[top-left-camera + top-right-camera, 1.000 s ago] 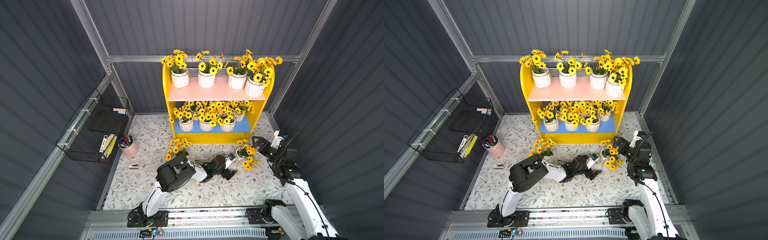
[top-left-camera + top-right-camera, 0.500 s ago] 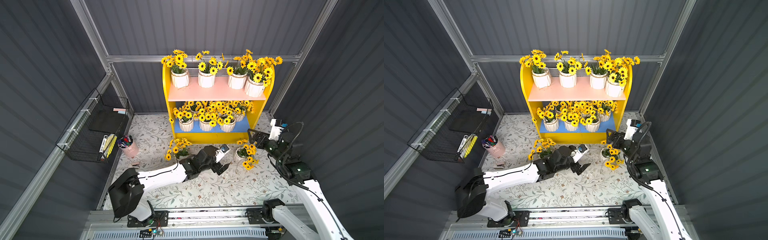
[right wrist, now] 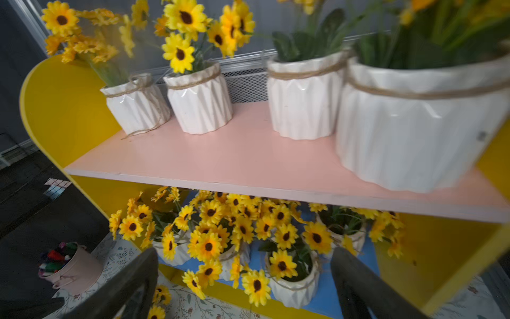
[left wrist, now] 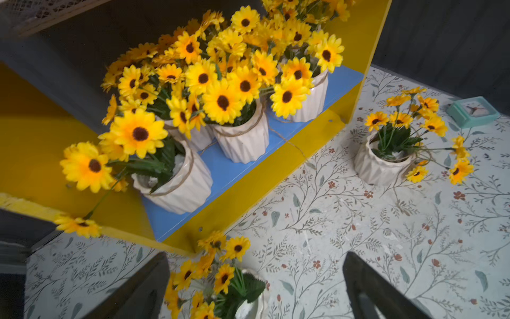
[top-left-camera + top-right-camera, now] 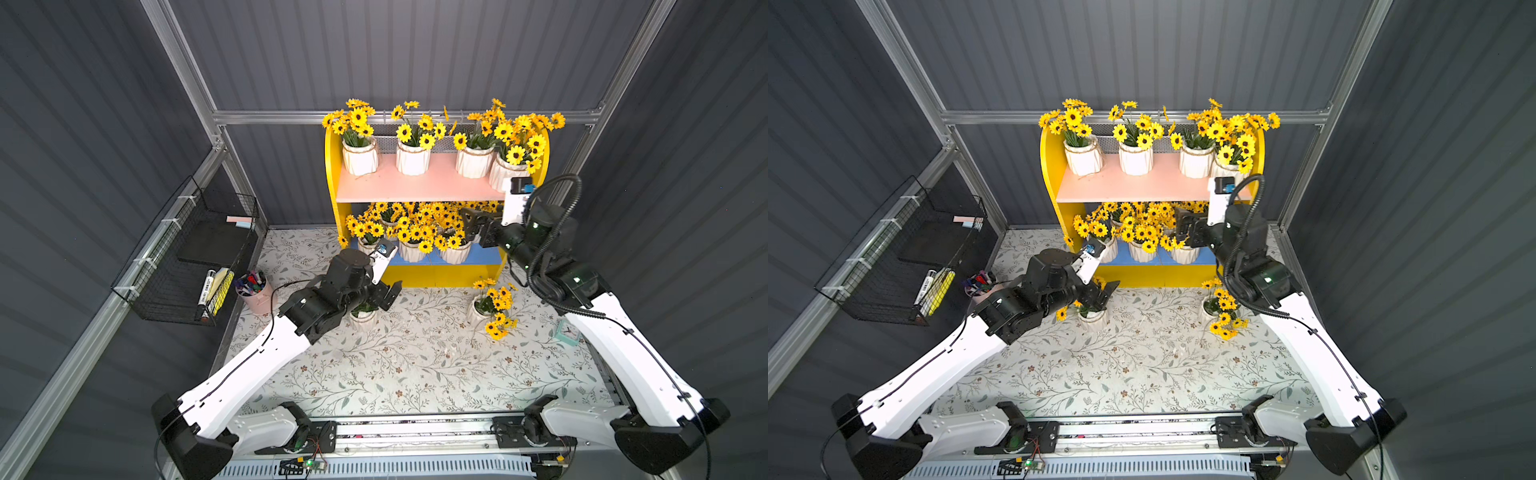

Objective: Take the sunflower pots off the shelves
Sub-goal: Place the sunflower pot at the center of the board, then pick up the sunflower pot from the shelf.

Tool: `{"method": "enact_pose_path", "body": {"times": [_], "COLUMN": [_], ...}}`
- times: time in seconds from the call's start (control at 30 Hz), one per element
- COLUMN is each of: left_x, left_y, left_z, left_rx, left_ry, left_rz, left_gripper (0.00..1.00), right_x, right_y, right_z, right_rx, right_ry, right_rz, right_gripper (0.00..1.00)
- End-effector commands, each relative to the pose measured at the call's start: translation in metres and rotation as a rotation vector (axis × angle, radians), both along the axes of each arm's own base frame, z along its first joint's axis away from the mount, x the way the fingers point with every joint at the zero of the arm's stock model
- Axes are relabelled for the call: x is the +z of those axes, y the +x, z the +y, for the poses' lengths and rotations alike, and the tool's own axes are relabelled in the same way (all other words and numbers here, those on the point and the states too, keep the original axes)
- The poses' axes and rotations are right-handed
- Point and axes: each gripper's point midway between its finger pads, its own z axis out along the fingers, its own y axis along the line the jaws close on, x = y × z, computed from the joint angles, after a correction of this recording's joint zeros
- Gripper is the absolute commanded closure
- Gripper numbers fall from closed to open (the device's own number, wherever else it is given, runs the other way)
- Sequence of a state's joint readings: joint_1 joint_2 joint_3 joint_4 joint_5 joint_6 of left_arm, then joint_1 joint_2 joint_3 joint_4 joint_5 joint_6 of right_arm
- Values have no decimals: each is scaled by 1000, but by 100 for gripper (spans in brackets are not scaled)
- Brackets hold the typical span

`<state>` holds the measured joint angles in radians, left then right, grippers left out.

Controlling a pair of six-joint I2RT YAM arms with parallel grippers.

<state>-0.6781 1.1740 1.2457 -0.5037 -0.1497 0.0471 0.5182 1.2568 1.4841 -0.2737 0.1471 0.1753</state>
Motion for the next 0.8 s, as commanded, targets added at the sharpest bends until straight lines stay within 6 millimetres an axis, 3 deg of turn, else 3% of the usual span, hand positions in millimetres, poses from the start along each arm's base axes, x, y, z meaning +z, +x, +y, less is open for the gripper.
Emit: {"method": "enact_pose_path", "body": {"times": [0.0, 0.17, 0.3, 0.4, 0.53, 0.77], "left_x": [-12, -25, -30, -36, -42, -42], "left_y": [-2, 9, 8, 7, 3, 1], "left_z": [40, 70, 72, 75, 77, 77], "left_rx": [70, 157, 153, 156, 157, 149], "left_ry": [46, -46, -45, -37, -53, -64], "left_rz": [75, 116, 100, 91, 92, 75], "left_gripper": [1, 0, 1, 1, 1, 1], "right_x": [11, 36, 50, 49, 43, 37], "right_y": [6, 38, 72, 97, 125, 142], "right_z": [42, 80, 102, 114, 116, 120], "right_rx": [68, 100, 87, 73, 13, 7], "right_ry": [-91, -89, -110, -150, -170, -138], "right_rz": [-61, -111, -155, -162, -146, -146], "right_gripper": [1, 1, 1, 1, 1, 1]}}
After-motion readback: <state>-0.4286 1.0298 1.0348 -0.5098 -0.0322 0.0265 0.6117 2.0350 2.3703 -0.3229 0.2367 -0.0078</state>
